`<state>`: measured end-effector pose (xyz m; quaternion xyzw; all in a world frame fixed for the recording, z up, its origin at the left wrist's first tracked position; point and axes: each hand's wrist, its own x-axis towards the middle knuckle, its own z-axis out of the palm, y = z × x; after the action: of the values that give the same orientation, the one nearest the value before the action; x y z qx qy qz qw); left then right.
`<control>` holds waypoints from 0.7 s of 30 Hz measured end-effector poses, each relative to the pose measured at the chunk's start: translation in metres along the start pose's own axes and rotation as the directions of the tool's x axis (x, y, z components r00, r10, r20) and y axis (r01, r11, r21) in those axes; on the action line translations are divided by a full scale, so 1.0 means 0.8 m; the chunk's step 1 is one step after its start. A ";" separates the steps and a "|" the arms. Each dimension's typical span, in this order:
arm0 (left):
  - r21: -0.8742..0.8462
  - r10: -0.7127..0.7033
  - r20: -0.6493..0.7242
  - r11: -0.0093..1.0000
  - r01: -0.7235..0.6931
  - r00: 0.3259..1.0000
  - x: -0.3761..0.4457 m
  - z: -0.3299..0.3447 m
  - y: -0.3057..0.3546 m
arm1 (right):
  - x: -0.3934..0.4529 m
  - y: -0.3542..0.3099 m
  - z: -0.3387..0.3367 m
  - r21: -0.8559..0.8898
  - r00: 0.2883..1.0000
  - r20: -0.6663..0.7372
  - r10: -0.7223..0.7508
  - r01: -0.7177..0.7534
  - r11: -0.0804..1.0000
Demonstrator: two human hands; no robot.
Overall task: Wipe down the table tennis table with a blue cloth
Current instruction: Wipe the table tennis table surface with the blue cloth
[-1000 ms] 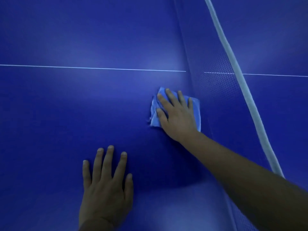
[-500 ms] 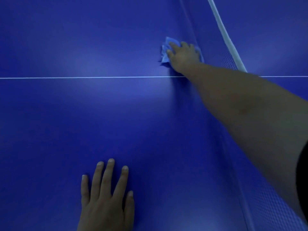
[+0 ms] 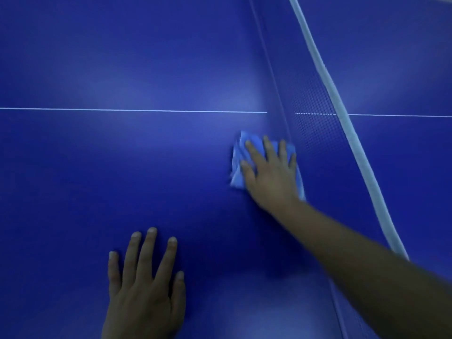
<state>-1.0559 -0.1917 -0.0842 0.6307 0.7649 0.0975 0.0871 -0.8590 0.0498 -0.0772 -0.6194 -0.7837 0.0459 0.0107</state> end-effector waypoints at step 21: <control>-0.027 -0.021 0.046 0.999 0.022 0.999 -0.002 -0.015 0.011 | -0.064 -0.003 -0.003 0.007 0.989 0.020 -0.146 0.146 0.989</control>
<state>-1.0503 -0.1919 -0.0704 0.6233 0.7681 0.0925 0.1141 -0.8492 -0.0001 -0.0727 -0.5598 -0.8268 0.0534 0.0075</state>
